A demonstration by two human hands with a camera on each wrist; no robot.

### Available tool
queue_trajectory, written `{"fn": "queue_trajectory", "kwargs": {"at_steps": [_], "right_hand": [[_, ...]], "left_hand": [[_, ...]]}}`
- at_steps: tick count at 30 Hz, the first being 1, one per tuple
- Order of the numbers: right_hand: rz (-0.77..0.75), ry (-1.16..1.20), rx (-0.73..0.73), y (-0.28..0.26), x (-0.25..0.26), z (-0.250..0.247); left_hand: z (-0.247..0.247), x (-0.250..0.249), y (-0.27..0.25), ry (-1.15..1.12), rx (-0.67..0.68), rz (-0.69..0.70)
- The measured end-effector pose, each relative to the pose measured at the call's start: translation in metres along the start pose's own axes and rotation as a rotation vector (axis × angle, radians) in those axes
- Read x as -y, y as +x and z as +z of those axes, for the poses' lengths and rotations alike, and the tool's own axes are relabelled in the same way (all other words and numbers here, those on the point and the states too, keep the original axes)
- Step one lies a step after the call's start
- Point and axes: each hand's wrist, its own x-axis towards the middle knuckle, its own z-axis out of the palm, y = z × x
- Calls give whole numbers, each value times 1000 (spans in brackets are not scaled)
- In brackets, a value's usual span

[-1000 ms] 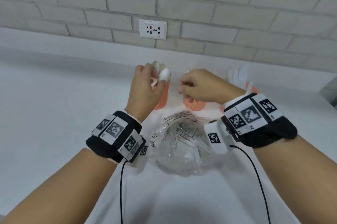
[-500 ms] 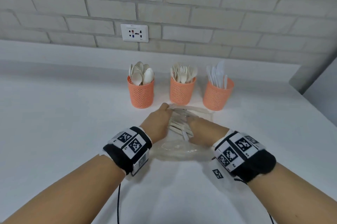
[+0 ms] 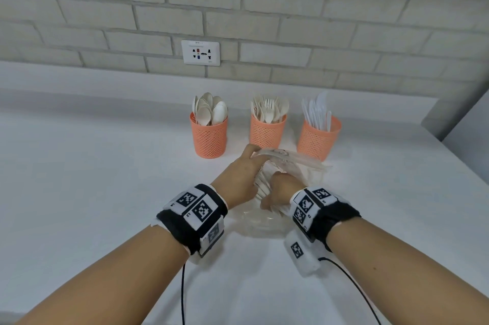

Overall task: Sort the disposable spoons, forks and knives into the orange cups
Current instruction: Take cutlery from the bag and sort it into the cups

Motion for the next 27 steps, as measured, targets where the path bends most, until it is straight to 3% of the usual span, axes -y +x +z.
{"fn": "queue_trajectory", "kwargs": {"at_steps": [5,8,15,19,27], "right_hand": [[-12,69,-15,1,1,2],[-24,229,10,-2,-9,-5],[-92,340,51,-9,-11,-30],[-55,644,173,-3,-19,-23],[-86,804,488,-28,-45,-29]], "left_hand": [[6,-5,1,-14,65,-42],[6,-9,-4,132,176,-112],[24,-19,-6,478,271,-229],[25,-19,0,507,276,-296],[15,-3,17,449,150,-431]]}}
